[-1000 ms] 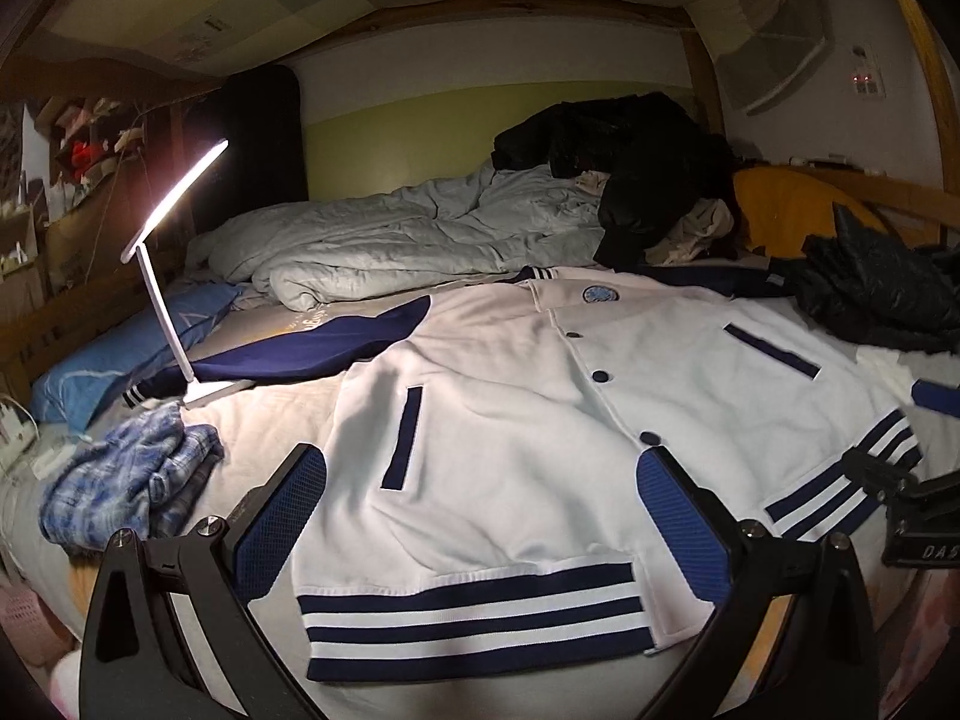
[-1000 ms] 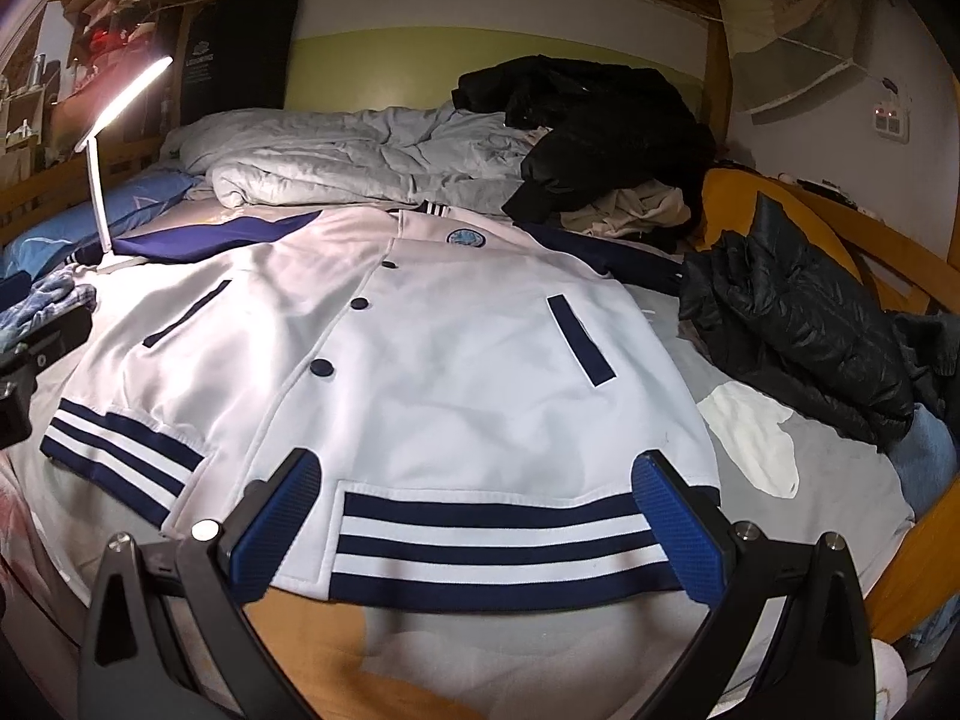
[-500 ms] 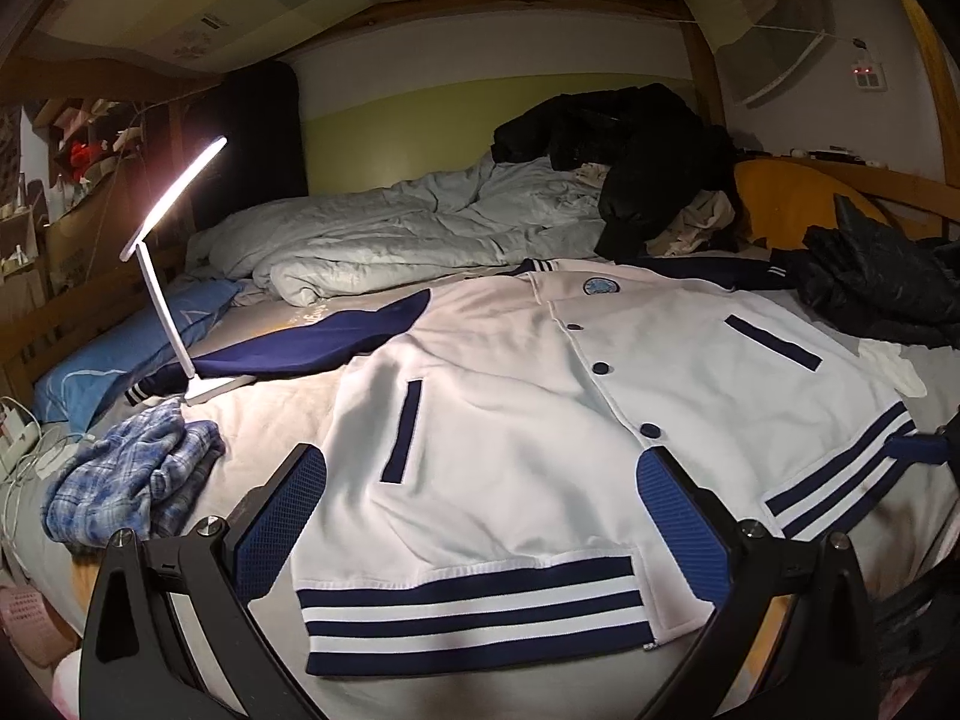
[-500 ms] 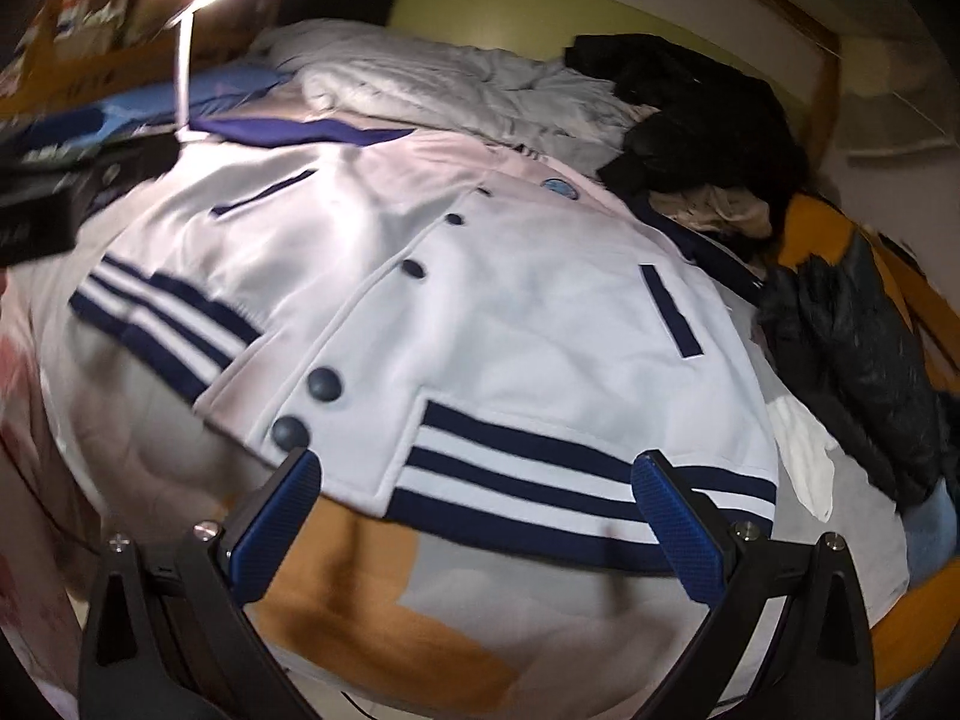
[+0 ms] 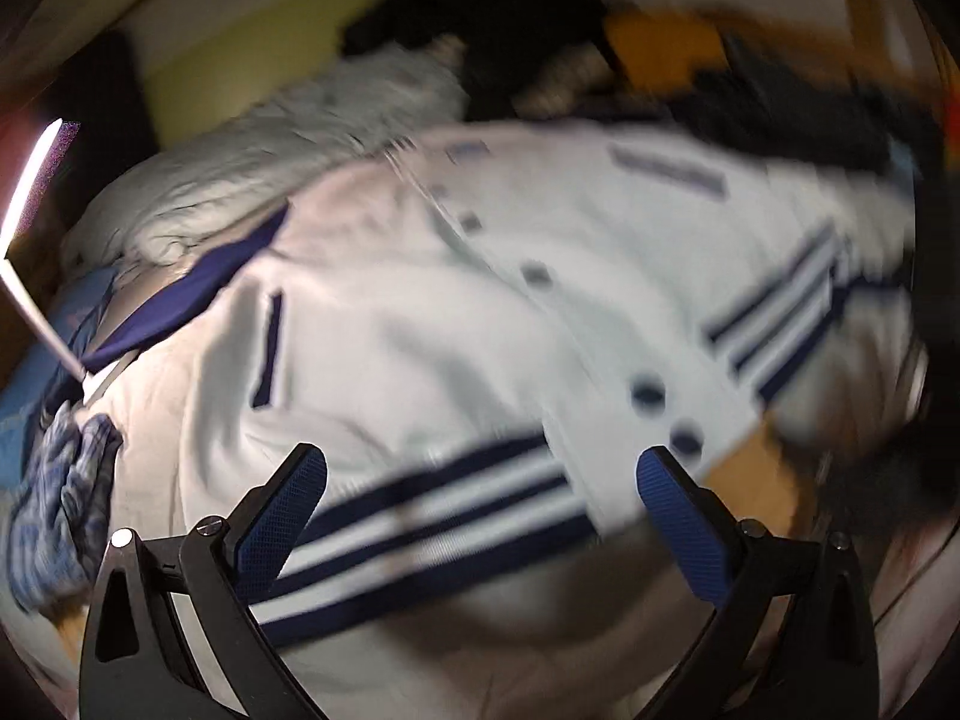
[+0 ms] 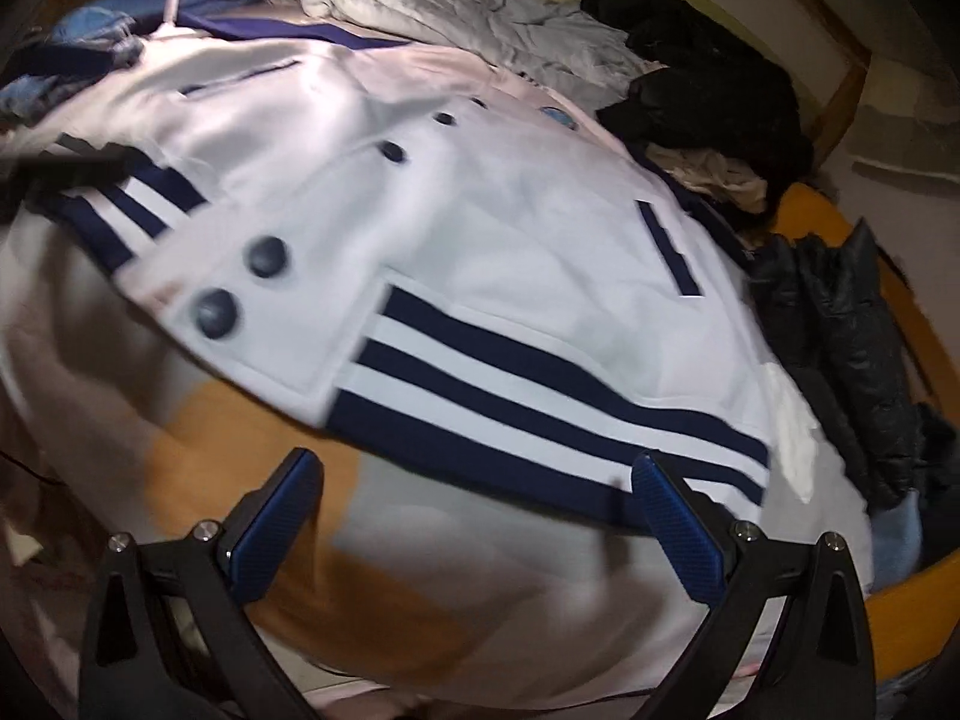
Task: Fold large clothes
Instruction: 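Grasp the striped jacket hem with the right tool while the left tool grasps it too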
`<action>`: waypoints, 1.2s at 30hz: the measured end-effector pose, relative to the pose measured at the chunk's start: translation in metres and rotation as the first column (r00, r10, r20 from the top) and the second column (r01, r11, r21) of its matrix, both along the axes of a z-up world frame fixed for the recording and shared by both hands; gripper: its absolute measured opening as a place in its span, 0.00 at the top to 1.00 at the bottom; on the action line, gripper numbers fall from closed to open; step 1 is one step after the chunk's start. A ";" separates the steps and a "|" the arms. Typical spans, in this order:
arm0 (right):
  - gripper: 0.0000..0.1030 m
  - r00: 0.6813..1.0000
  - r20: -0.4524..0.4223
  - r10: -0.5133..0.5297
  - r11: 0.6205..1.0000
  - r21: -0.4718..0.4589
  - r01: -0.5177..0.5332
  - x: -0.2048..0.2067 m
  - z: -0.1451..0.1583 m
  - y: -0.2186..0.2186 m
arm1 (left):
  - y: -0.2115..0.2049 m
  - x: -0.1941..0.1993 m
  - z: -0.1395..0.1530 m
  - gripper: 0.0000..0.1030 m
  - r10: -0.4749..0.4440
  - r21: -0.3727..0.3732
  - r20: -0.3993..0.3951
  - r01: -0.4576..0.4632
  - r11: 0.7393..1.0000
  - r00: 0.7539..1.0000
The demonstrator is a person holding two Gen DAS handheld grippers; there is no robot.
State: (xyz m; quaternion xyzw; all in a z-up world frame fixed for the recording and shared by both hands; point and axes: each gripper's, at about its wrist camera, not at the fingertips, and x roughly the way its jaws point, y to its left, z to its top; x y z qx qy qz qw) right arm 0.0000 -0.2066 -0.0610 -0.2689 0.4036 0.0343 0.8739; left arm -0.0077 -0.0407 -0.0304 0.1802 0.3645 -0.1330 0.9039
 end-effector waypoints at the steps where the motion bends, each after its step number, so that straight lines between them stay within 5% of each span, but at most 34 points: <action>1: 0.00 1.000 0.000 -0.009 1.000 -0.008 0.009 0.002 0.000 -0.002 | -0.005 0.000 -0.007 0.00 -0.009 0.044 -0.011 0.010 0.999 1.000; 5: 0.00 0.997 -0.051 -0.060 0.998 0.011 0.061 0.012 -0.005 -0.015 | -0.023 0.000 -0.033 0.00 -0.044 0.157 -0.075 0.055 0.986 0.996; 8: 0.00 0.981 0.076 -0.181 0.980 -0.075 0.186 0.020 0.002 -0.030 | -0.023 0.008 -0.046 0.00 0.036 0.246 -0.043 -0.024 0.969 0.998; 10: 0.00 0.965 0.113 -0.238 0.962 -0.110 0.251 0.029 0.004 -0.045 | -0.010 0.018 -0.042 0.00 0.096 0.176 -0.062 -0.084 0.981 0.993; 12: 0.00 0.959 0.042 -0.279 0.960 0.009 0.279 0.037 0.008 -0.061 | 0.008 0.027 -0.036 0.00 0.185 0.135 -0.034 -0.179 0.975 0.982; 16: 0.02 0.961 0.063 -0.270 0.963 0.016 0.269 0.038 0.010 -0.060 | 0.046 0.048 -0.032 0.01 0.397 0.169 0.045 -0.399 0.901 0.917; 20: 0.42 0.958 0.106 -0.265 0.964 0.035 0.263 0.034 0.014 -0.059 | 0.080 0.061 -0.026 0.37 0.523 0.137 0.050 -0.524 0.840 0.851; 21: 0.56 0.951 0.135 -0.279 0.960 0.004 0.281 0.035 0.015 -0.060 | 0.085 0.062 -0.026 0.52 0.536 0.121 0.044 -0.537 0.835 0.843; 23: 0.65 0.943 0.152 -0.295 0.955 0.003 0.298 0.032 0.016 -0.062 | 0.094 0.064 -0.023 0.70 0.557 0.065 0.012 -0.557 0.828 0.830; 26: 0.86 0.935 0.161 -0.315 0.949 0.069 0.307 0.033 0.023 -0.067 | 0.096 0.056 -0.010 0.88 0.559 -0.006 0.029 -0.560 0.829 0.828; 32: 0.93 0.874 0.322 -0.363 0.918 0.282 0.278 0.005 0.064 -0.078 | 0.093 0.031 0.017 0.91 0.556 -0.101 0.113 -0.548 0.831 0.823; 36: 0.93 0.872 0.348 -0.343 0.923 0.300 0.243 -0.007 0.073 -0.074 | 0.100 0.009 0.026 0.92 0.542 -0.143 0.120 -0.526 0.838 0.831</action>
